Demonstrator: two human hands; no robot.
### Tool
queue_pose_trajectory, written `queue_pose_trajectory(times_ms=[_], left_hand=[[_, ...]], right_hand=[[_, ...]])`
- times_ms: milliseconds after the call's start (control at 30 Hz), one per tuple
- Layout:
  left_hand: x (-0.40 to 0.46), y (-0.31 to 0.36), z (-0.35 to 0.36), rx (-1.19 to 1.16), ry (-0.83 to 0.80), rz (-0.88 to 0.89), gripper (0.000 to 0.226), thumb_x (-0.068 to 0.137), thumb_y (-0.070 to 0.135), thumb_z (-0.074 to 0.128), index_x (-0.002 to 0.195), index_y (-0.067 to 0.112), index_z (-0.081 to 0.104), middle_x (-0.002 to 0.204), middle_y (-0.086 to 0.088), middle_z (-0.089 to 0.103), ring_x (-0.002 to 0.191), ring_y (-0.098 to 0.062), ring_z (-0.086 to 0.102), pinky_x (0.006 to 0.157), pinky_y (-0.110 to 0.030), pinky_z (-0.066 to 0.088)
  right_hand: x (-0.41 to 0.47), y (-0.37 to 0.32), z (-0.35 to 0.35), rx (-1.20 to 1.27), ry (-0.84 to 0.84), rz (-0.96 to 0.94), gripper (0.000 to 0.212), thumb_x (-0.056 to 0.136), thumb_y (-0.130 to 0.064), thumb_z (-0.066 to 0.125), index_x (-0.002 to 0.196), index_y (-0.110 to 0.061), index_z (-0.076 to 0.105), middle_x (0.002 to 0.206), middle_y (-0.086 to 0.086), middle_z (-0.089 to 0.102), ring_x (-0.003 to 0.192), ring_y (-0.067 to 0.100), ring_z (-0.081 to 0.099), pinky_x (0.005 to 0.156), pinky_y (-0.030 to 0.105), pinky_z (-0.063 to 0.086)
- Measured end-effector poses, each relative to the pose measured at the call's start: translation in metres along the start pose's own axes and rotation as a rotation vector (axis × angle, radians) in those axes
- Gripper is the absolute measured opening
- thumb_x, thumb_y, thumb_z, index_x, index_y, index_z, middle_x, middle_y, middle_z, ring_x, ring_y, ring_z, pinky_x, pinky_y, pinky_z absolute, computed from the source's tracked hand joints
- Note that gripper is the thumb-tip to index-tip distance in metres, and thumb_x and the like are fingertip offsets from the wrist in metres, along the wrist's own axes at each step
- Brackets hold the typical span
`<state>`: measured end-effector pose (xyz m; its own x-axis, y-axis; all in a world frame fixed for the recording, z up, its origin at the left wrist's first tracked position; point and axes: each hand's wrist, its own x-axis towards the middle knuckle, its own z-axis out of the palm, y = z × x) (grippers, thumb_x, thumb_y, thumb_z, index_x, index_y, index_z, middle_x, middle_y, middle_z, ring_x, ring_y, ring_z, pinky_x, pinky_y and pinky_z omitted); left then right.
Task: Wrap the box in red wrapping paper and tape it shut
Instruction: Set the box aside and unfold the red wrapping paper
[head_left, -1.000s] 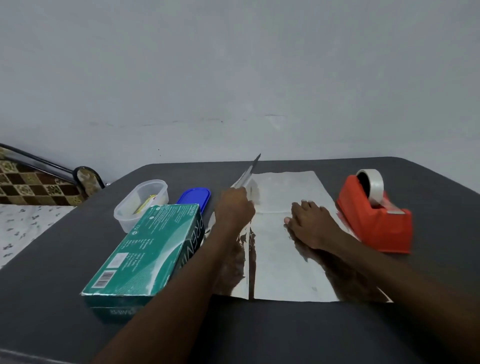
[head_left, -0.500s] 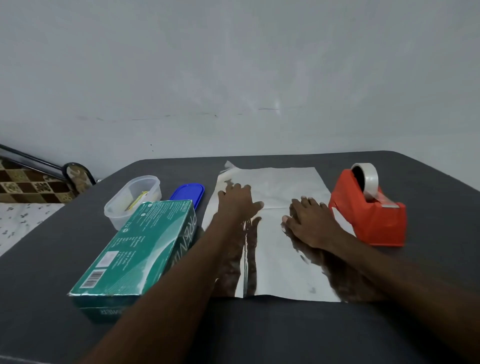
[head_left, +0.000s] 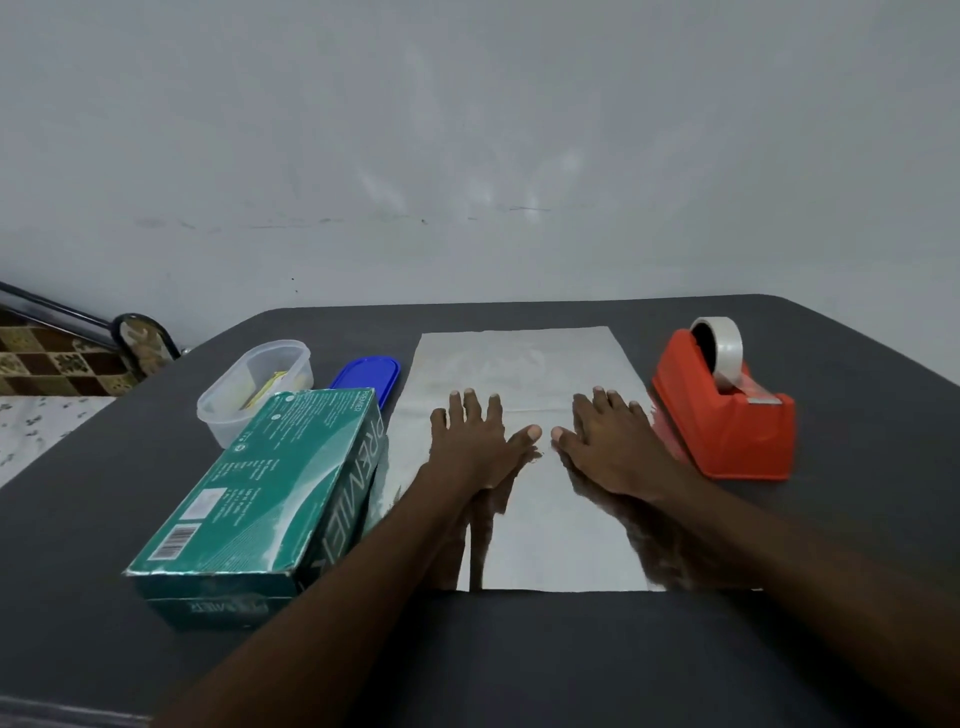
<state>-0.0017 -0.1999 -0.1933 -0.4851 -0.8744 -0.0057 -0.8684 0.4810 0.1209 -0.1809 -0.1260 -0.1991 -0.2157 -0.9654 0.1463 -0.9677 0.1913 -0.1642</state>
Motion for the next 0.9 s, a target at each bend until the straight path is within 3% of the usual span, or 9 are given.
queue_pose_trajectory(times_ms=[100, 233, 433, 533, 600, 667, 733, 900], left_hand=[[-0.004, -0.002, 0.003, 0.007, 0.044, 0.007, 0.087, 0.091, 0.075, 0.011, 0.158, 0.019, 0.008, 0.164, -0.016, 0.001, 0.151, -0.033, -0.003, 0.119, -0.054, 0.003], [-0.006, -0.003, 0.001, 0.028, 0.032, 0.01, 0.09, 0.088, 0.078, 0.01, 0.158, 0.021, 0.008, 0.164, -0.015, 0.0, 0.152, -0.031, -0.003, 0.119, -0.053, 0.004], [-0.01, -0.001, -0.009, -0.064, 0.014, -0.011, 0.088, 0.09, 0.076, 0.012, 0.158, 0.021, 0.001, 0.164, -0.013, -0.003, 0.151, -0.031, -0.007, 0.119, -0.053, -0.002], [-0.015, -0.001, -0.029, -0.093, 0.083, -0.007, 0.083, 0.095, 0.069, 0.015, 0.158, 0.017, 0.001, 0.164, -0.013, 0.003, 0.152, -0.031, -0.002, 0.12, -0.051, 0.001], [-0.021, -0.003, -0.05, -0.048, 0.169, -0.002, 0.077, 0.098, 0.062, 0.027, 0.156, 0.012, 0.015, 0.158, -0.017, 0.028, 0.148, -0.033, 0.02, 0.117, -0.05, 0.016], [-0.032, -0.01, -0.074, -0.019, 0.292, -0.036, 0.064, 0.097, 0.052, 0.042, 0.146, 0.01, 0.035, 0.139, -0.016, 0.053, 0.132, -0.033, 0.044, 0.107, -0.045, 0.034], [-0.044, -0.018, -0.093, -0.055, 0.389, -0.083, 0.055, 0.094, 0.047, 0.049, 0.135, 0.011, 0.049, 0.129, -0.013, 0.061, 0.123, -0.031, 0.053, 0.101, -0.041, 0.04], [-0.097, -0.056, -0.121, -0.068, 0.422, -0.268, 0.047, 0.084, 0.054, 0.055, 0.111, 0.016, 0.059, 0.117, -0.009, 0.065, 0.112, -0.033, 0.056, 0.098, -0.044, 0.042]], right_hand=[[-0.005, -0.001, 0.002, 0.031, -0.005, 0.01, 0.083, 0.089, -0.065, 0.014, 0.15, -0.012, 0.031, 0.161, 0.019, 0.025, 0.149, 0.034, 0.019, 0.12, 0.054, 0.014], [-0.008, -0.001, 0.001, 0.048, -0.011, 0.011, 0.071, 0.101, -0.056, 0.026, 0.157, -0.012, 0.022, 0.166, 0.018, 0.012, 0.154, 0.033, 0.008, 0.123, 0.053, 0.006], [-0.009, -0.004, -0.005, 0.062, -0.029, 0.038, 0.072, 0.102, -0.057, 0.027, 0.158, -0.013, 0.019, 0.166, 0.018, 0.01, 0.154, 0.033, 0.005, 0.123, 0.054, 0.004], [-0.008, -0.011, -0.019, 0.093, -0.018, 0.048, 0.072, 0.102, -0.058, 0.028, 0.158, -0.013, 0.019, 0.166, 0.017, 0.01, 0.154, 0.032, 0.004, 0.124, 0.052, 0.001], [-0.008, -0.021, -0.032, 0.113, 0.02, 0.023, 0.068, 0.102, -0.053, 0.033, 0.155, -0.011, 0.025, 0.164, 0.017, 0.019, 0.153, 0.032, 0.013, 0.123, 0.05, 0.006], [-0.008, -0.037, -0.047, 0.159, 0.118, -0.037, 0.058, 0.102, -0.043, 0.043, 0.148, -0.009, 0.039, 0.149, 0.019, 0.048, 0.14, 0.034, 0.04, 0.117, 0.046, 0.025], [-0.006, -0.052, -0.057, 0.231, 0.214, -0.073, 0.046, 0.1, -0.035, 0.05, 0.137, -0.009, 0.053, 0.122, 0.016, 0.068, 0.116, 0.035, 0.061, 0.101, 0.04, 0.042], [0.0, -0.121, -0.07, 0.396, 0.179, -0.146, 0.027, 0.095, -0.033, 0.056, 0.108, -0.014, 0.07, 0.109, 0.006, 0.073, 0.099, 0.026, 0.066, 0.086, 0.033, 0.051]])
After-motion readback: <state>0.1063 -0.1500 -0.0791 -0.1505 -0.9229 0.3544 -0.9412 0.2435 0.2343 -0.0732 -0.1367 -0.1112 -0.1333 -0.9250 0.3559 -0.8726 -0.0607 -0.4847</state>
